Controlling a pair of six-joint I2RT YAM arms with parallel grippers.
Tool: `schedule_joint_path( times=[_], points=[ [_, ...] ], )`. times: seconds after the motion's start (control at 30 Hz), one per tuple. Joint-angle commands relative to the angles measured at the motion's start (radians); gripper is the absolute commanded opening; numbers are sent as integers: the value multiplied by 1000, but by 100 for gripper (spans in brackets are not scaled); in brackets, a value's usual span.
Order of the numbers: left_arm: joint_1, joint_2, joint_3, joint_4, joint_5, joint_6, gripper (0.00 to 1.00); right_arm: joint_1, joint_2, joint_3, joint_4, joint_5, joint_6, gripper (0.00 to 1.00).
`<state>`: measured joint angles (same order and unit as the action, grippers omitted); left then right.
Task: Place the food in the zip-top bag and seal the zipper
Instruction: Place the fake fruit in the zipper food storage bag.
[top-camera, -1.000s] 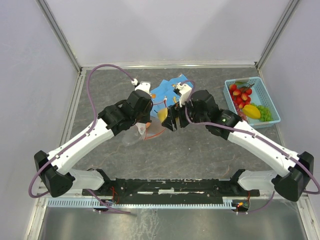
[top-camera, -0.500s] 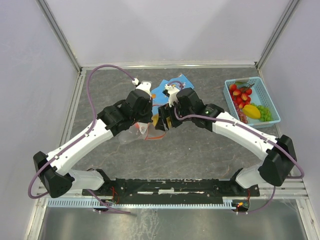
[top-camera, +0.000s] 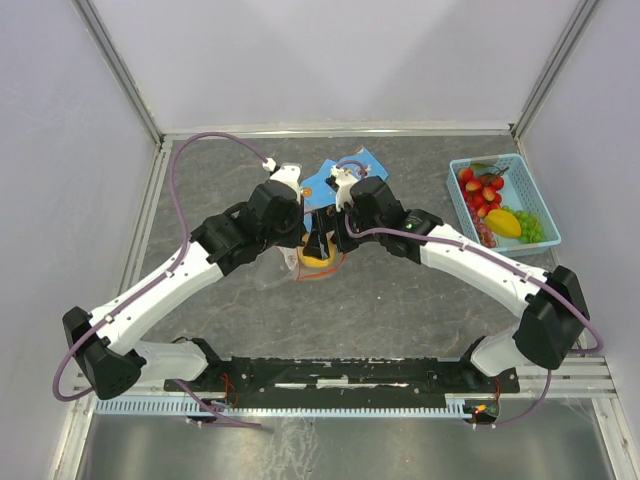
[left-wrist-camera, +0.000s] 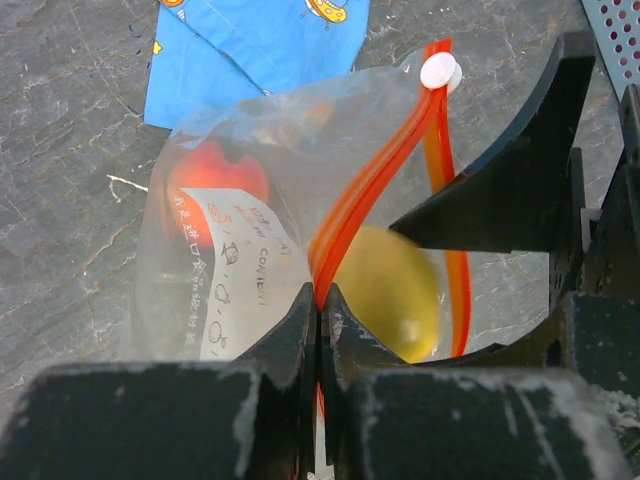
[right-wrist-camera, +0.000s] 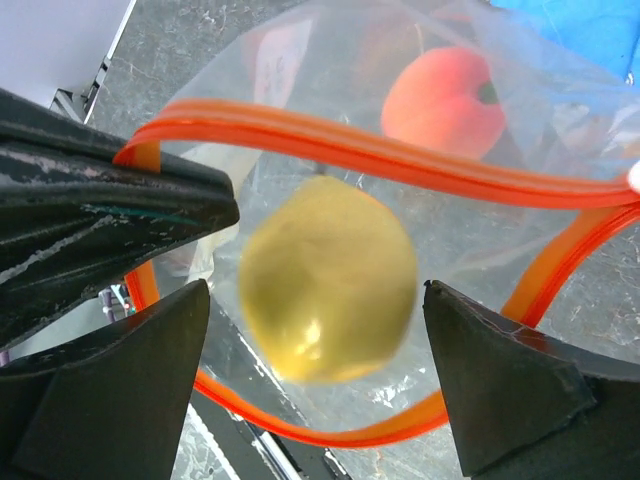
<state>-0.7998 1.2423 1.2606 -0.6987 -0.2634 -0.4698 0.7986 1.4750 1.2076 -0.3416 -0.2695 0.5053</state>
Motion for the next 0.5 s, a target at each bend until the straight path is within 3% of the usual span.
schedule_joint_path(
  times=[0.0, 0.27, 0.47],
  points=[
    [-2, -41, -17, 47, -3, -8, 3, 6, -41, -3, 56, 28, 0, 96],
    [-3, -42, -30, 57, -9, -18, 3, 0, -121, 56, -80, 91, -78, 99],
    [-2, -46, -32, 56, -10, -19, 3, -7, -191, 105, -241, 314, -122, 93]
  ],
)
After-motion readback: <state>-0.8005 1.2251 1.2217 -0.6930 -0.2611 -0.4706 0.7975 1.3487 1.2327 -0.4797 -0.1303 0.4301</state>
